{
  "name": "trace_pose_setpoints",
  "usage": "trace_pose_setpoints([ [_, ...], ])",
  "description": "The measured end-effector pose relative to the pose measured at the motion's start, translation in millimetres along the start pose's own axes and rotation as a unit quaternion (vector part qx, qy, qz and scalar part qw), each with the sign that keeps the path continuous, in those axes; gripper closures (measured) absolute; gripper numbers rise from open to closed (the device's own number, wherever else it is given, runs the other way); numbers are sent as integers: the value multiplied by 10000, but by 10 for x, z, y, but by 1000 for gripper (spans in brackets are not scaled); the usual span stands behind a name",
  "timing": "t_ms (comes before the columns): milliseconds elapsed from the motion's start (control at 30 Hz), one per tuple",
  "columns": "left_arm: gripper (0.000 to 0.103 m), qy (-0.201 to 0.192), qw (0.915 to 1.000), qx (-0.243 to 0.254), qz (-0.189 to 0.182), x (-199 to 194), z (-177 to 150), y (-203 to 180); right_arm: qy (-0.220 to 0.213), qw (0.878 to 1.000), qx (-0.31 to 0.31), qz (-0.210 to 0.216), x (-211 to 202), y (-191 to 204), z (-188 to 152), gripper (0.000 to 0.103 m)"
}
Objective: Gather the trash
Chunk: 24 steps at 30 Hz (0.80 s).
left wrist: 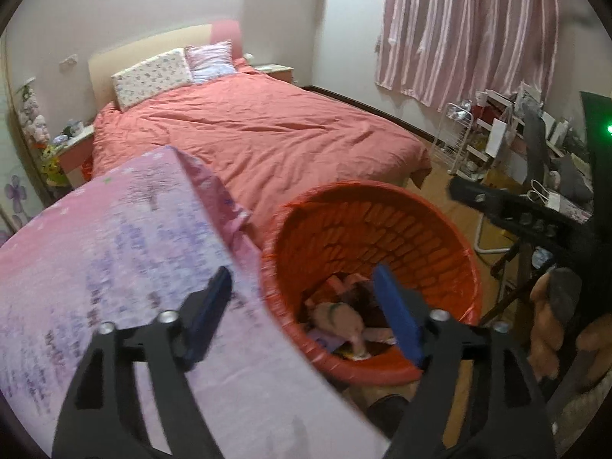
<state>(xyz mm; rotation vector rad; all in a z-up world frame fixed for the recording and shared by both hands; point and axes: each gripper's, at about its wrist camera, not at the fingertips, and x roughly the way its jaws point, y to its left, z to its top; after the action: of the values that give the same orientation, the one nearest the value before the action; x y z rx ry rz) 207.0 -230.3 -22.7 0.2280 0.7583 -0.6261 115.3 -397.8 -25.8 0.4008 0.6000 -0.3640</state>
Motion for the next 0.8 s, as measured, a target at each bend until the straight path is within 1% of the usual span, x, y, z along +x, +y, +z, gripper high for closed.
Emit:
trace_pose_setpoints([
  [33, 14, -70, 9999, -4, 96, -93, -46, 59, -77, 9999, -83, -106, -45, 35, 2, 8],
  [67, 8, -170, 9996, -13, 215, -205, -98, 126, -167, 9994, -191, -236, -115, 81, -9, 5],
  [133, 4, -377, 9982, -38, 474, -452, -221, 261, -406, 9962, -560, -529, -303, 225, -70, 4],
  [200, 4, -498, 9960, -60, 738, -668, -341, 376, -518, 9916, -900, -770, -451, 348, -146, 3],
  [267, 4, -539, 9935, -91, 998, -860, -483, 447, -575, 9885, -1146, -798, -618, 455, -255, 3],
  [367, 4, -602, 9872, -158, 1469, -1153, -731, 582, -740, 9862, -1357, -594, -901, 582, -493, 3],
  [400, 4, -679, 9839, -191, 1641, -1268, -850, 617, -784, 9859, -1385, -519, -957, 609, -547, 3],
  [433, 4, -742, 9821, -215, 1718, -1344, -923, 638, -851, 9854, -1420, -408, -1057, 639, -643, 3],
  [500, 4, -896, 9776, -335, 1876, -1536, -1119, 677, -1006, 9841, -1420, -340, -1193, 687, -784, 3],
  [600, 4, -1065, 9695, -641, 2113, -1799, -1420, 733, -1325, 9816, -1299, -457, -1393, 760, -988, 3],
  [667, 4, -1150, 9652, -817, 2203, -1923, -1554, 735, -1506, 9800, -1210, -480, -1493, 828, -1091, 3],
  [733, 4, -1234, 9617, -996, 2235, -2043, -1685, 735, -1718, 9772, -1057, -657, -1581, 872, -1193, 3],
  [800, 4, -1274, 9603, -1105, 2223, -2125, -1745, 735, -1778, 9766, -979, -713, -1621, 911, -1267, 3],
])
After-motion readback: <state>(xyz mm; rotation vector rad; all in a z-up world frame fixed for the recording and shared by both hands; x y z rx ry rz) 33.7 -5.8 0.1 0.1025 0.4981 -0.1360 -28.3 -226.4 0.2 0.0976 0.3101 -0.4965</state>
